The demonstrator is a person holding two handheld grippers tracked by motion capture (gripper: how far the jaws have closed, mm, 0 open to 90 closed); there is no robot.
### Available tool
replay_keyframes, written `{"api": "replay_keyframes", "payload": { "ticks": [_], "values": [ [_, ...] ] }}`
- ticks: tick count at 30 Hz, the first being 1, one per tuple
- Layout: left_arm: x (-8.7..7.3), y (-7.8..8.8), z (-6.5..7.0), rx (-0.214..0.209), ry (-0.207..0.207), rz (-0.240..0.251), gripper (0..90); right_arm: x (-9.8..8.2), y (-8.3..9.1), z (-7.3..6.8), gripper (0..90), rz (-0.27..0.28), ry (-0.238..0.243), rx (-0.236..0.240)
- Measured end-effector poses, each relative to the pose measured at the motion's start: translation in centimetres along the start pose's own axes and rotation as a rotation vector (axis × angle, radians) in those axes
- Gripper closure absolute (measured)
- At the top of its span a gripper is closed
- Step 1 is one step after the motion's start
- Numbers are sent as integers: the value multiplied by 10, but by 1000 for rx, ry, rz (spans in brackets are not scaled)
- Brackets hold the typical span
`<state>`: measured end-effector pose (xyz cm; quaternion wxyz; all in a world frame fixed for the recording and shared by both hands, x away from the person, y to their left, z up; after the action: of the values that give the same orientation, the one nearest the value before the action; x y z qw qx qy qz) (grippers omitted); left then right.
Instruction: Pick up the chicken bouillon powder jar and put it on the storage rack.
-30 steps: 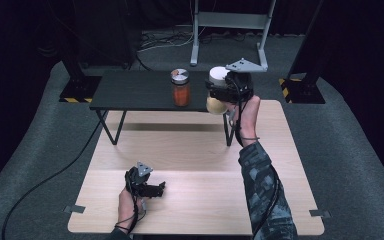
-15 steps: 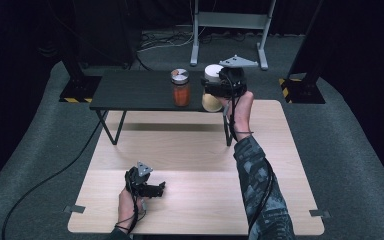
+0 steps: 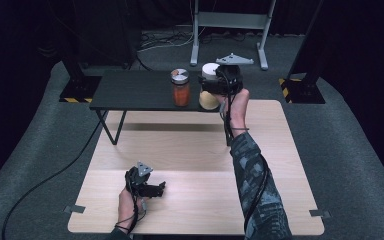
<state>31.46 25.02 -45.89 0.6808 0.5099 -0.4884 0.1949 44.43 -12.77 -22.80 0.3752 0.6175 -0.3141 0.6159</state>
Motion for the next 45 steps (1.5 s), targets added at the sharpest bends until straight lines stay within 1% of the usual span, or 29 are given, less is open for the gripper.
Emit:
{"api": "replay_keyframes", "payload": {
  "ticks": [4,11,12,18,24,26,27,28,29,31,32,33,34,35,37,39,42,45],
  "values": [
    [0,0,0,0,0,0,26,-1,-3,0,332,1,-2,1],
    [0,0,1,1,-4,1,27,-2,-1,2,332,3,-4,14],
    [0,0,0,0,-10,-2,28,-3,-1,1,332,5,-2,13],
    [0,0,0,1,-2,1,28,-2,-1,1,331,3,1,11],
    [0,0,0,0,-3,1,28,-2,-2,1,326,0,-8,9],
    [0,0,0,0,-3,1,28,-1,-2,1,279,-7,-15,4],
    [0,0,0,0,-4,1,28,-1,-2,2,270,-11,-22,9],
    [0,0,0,0,-4,1,28,0,-2,4,239,-23,-30,18],
    [0,0,0,0,-4,1,28,1,-3,4,202,-35,-29,16],
    [0,0,1,0,-3,1,28,5,-3,7,152,-70,-35,29],
    [0,0,0,0,-9,-2,28,6,-3,7,127,-85,-31,28],
    [0,0,0,-1,-7,-2,29,8,-3,9,97,-116,-33,43],
    [0,0,0,0,-1,1,28,9,-2,9,85,-130,-35,46],
    [0,0,0,0,-1,1,28,10,-1,11,60,-155,-30,59],
    [0,0,0,0,-1,1,28,9,1,11,42,-184,-22,69],
    [0,0,0,0,-4,1,28,8,7,12,26,-217,-5,82],
    [0,0,0,0,-4,0,28,4,17,13,15,-248,6,100],
    [0,0,0,0,-5,1,28,-6,32,15,6,-267,22,119]
  ]
}}
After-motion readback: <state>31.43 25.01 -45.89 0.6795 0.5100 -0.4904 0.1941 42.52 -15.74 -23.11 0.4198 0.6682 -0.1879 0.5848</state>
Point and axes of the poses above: each handheld gripper's, and its own axes: y roughly backward along the jaws, x roughly out of its top, z roughly to its right, the point moved 3 cm from there along -y, roughly forward along the jaws, and after that the axes turned 13 degrees about z, right-handed, at the moved point
